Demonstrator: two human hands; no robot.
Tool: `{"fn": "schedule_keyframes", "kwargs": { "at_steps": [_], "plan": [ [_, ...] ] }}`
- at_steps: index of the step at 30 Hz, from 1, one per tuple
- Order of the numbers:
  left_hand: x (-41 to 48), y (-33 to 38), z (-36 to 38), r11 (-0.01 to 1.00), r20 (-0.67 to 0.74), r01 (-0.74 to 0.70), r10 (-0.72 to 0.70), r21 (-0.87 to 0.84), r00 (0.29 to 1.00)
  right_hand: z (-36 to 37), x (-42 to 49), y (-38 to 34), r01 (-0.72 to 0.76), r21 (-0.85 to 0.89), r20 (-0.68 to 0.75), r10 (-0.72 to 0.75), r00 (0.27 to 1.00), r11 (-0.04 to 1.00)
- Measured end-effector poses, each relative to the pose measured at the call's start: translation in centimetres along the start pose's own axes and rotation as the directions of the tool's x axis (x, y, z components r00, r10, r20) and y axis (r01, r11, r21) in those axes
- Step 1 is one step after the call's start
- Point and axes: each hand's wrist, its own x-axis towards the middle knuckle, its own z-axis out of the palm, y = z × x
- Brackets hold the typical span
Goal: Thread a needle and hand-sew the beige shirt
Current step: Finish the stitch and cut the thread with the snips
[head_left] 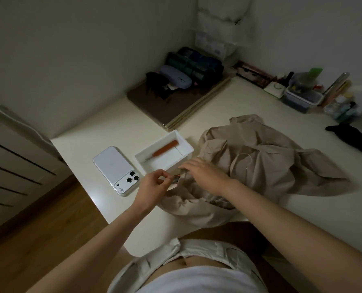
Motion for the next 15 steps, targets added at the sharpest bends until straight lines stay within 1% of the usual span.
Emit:
{"fn": "schedule_keyframes", "kwargs": {
  "at_steps": [2,3,6,8,10,12,15],
  "plan": [
    [-0.1,-0.6,-0.1,1.0,-0.006,0.005,-0.005,0.016,1.0,0.7,0.2,-0.5,0.027,-0.034,0.068,-0.025,0.997,0.999],
    [-0.1,-0.9,-0.2,1.0,-0.006,0.009,-0.009,0.019,1.0,0.9,0.3,-0.6,0.036,-0.061,0.067,-0.032,0.997,0.997],
    [-0.3,-1.4,-0.4,1.0,0.004,0.018,-0.018,0.014,1.0,1.4,0.6,-0.2,0.061,-0.197,-0.002,-0.063,0.998,0.978],
    [-0.3,-1.8,-0.4,1.0,-0.004,0.018,-0.018,0.019,1.0,1.6,0.9,0.4,0.03,-0.294,-0.006,-0.033,0.999,0.955],
    [-0.4,-2.1,-0.3,1.0,-0.005,0.023,-0.023,0.02,1.0,1.6,1.0,0.8,-0.026,-0.378,0.014,0.033,0.999,0.925],
    [-0.4,-2.1,-0.2,1.0,0.0,0.019,-0.019,0.016,1.0,1.7,0.9,1.0,-0.057,-0.397,0.033,0.076,0.997,0.916],
    [-0.5,-2.0,-0.2,1.0,-0.002,0.01,-0.01,0.002,1.0,1.8,0.8,0.9,-0.02,-0.352,0.081,0.052,0.995,0.936]
  ]
}}
